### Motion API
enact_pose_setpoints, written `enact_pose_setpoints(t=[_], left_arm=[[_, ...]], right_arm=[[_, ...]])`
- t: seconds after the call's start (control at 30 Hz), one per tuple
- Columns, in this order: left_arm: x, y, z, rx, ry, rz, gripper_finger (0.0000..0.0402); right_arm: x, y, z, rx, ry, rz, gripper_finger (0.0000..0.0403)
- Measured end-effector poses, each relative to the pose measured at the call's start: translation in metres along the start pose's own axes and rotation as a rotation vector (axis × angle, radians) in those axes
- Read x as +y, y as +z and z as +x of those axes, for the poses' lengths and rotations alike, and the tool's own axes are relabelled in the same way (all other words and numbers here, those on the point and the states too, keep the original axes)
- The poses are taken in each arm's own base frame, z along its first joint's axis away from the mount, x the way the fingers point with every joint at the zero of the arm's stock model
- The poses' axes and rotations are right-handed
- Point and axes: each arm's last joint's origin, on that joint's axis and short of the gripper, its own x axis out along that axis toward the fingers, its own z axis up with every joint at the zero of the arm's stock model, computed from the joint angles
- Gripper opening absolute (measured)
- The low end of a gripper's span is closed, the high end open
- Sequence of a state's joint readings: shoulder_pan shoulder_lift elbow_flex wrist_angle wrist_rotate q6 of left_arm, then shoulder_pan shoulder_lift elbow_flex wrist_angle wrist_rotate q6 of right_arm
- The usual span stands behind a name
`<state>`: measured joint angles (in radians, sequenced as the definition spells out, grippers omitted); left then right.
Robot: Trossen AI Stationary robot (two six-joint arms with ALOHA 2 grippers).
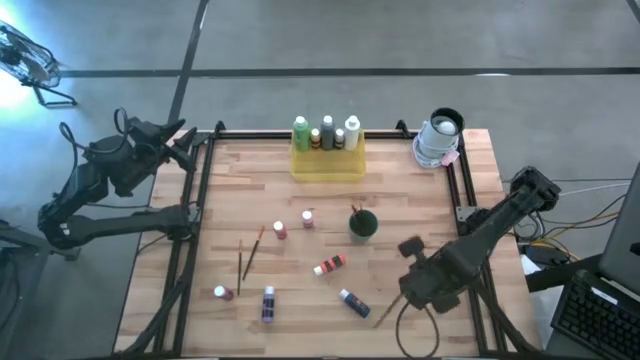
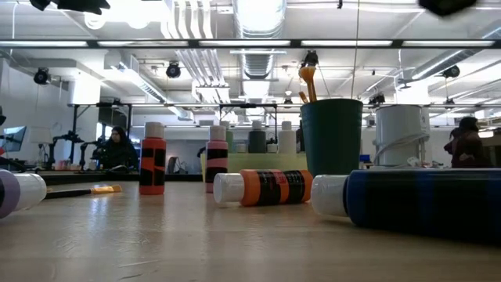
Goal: Pick & Place Paint Supplies
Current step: Put the gold paint brush into the green cup
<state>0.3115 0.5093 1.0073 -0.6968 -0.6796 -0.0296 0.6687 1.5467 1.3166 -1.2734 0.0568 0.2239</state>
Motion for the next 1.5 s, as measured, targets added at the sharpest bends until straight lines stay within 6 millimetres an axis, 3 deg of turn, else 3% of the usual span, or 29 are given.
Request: enact_pose_setpoints(t=[0.23, 0.4, 0.5, 0.7, 1.07, 1.3, 1.5], left_arm=[[0.0, 0.0, 0.0, 0.0, 0.0, 0.0, 0.0181], [0.0, 0.0, 0.0, 0.0, 0.0, 0.0, 0.0181], [0.0, 0.0, 0.0, 0.0, -0.002, 0.0, 0.0181], [0.0, 0.0, 0.0, 0.0, -0.003, -0.001, 0.0181], [0.0, 0.0, 0.0, 0.0, -0.003, 0.0, 0.0181], [0.0, 0.0, 0.0, 0.0, -0.003, 0.0, 0.0181], [0.0, 0.0, 0.0, 0.0, -0.002, 0.0, 0.0181]], right_arm=[[-0.041, 0.003, -0.078, -0.063, -0.411, 0.009, 0.0008], [-0.073, 0.003, -0.116, -0.161, -0.533, 0.047, 0.0008], [-0.094, 0.003, -0.128, -0.16, -0.576, 0.047, 0.0008], [-0.136, -0.001, -0.131, -0.08, -0.611, 0.065, 0.0008], [-0.193, -0.025, -0.102, 0.195, -0.625, 0.04, 0.0008], [-0.193, -0.026, -0.116, 0.315, -0.803, -0.111, 0.0008], [-0.163, -0.013, -0.131, 0.306, -0.944, -0.255, 0.0008]])
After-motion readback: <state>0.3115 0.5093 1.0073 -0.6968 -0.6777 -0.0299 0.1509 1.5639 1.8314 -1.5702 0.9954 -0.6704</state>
